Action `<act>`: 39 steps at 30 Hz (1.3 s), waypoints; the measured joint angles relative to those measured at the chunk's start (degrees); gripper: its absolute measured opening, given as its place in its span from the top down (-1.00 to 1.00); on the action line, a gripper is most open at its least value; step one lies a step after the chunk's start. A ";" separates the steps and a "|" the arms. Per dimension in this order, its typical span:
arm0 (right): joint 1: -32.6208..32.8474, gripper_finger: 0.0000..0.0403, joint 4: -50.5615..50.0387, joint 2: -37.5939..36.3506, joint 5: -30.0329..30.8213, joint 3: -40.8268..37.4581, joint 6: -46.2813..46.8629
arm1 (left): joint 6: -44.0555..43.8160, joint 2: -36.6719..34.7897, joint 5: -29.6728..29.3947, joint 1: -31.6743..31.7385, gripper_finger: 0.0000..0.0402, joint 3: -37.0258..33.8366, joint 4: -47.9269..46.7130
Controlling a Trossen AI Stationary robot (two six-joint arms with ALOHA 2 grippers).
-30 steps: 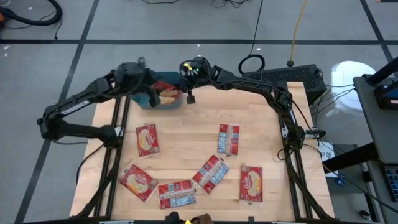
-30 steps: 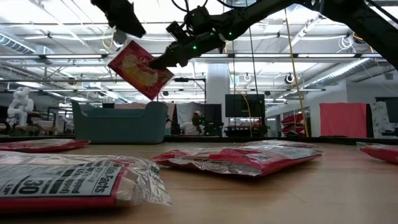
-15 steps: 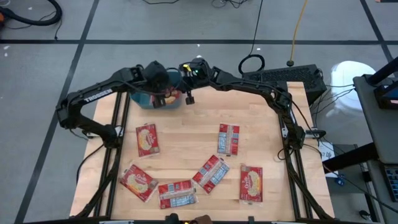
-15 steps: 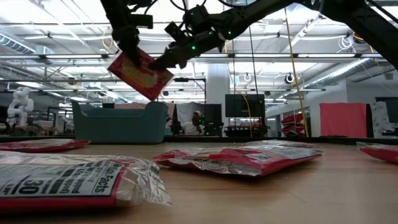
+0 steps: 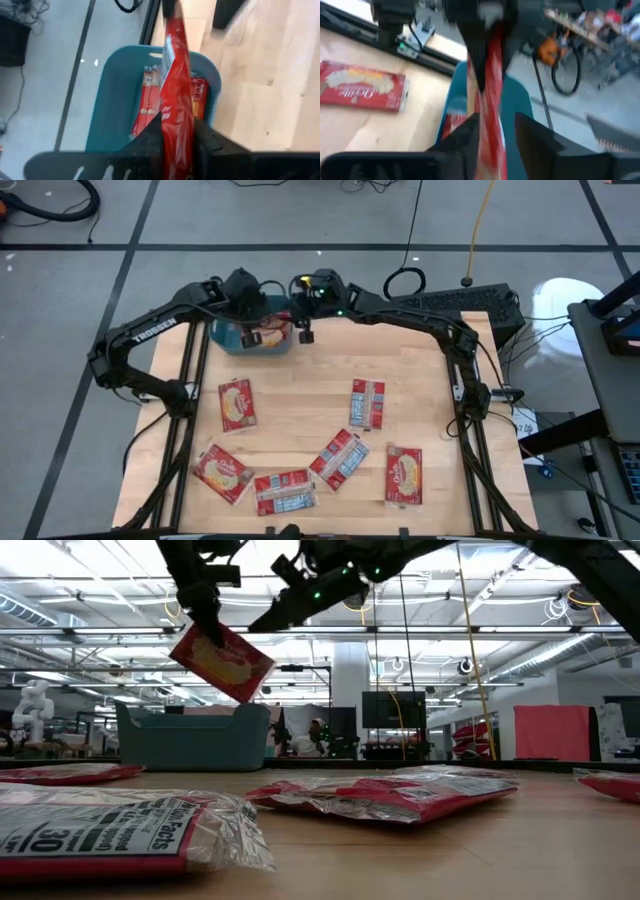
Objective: Sort popcorn bags into baskets
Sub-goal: Put the red popcorn bag into the blue bin
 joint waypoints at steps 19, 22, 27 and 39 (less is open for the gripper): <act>2.10 0.04 -6.95 -25.01 0.16 -27.97 10.44 | -9.02 -11.60 16.09 11.00 0.67 -18.55 17.67; 3.35 0.06 5.39 -31.43 1.70 -40.32 11.54 | -7.13 -11.60 18.32 12.18 0.76 -20.69 17.87; 6.64 0.09 21.48 -39.28 12.60 -57.83 6.74 | -5.34 -11.60 19.12 13.10 0.79 -24.49 22.63; 11.03 0.15 44.90 -42.30 16.97 -73.37 8.54 | -2.60 -10.65 19.54 14.00 0.59 -29.90 28.97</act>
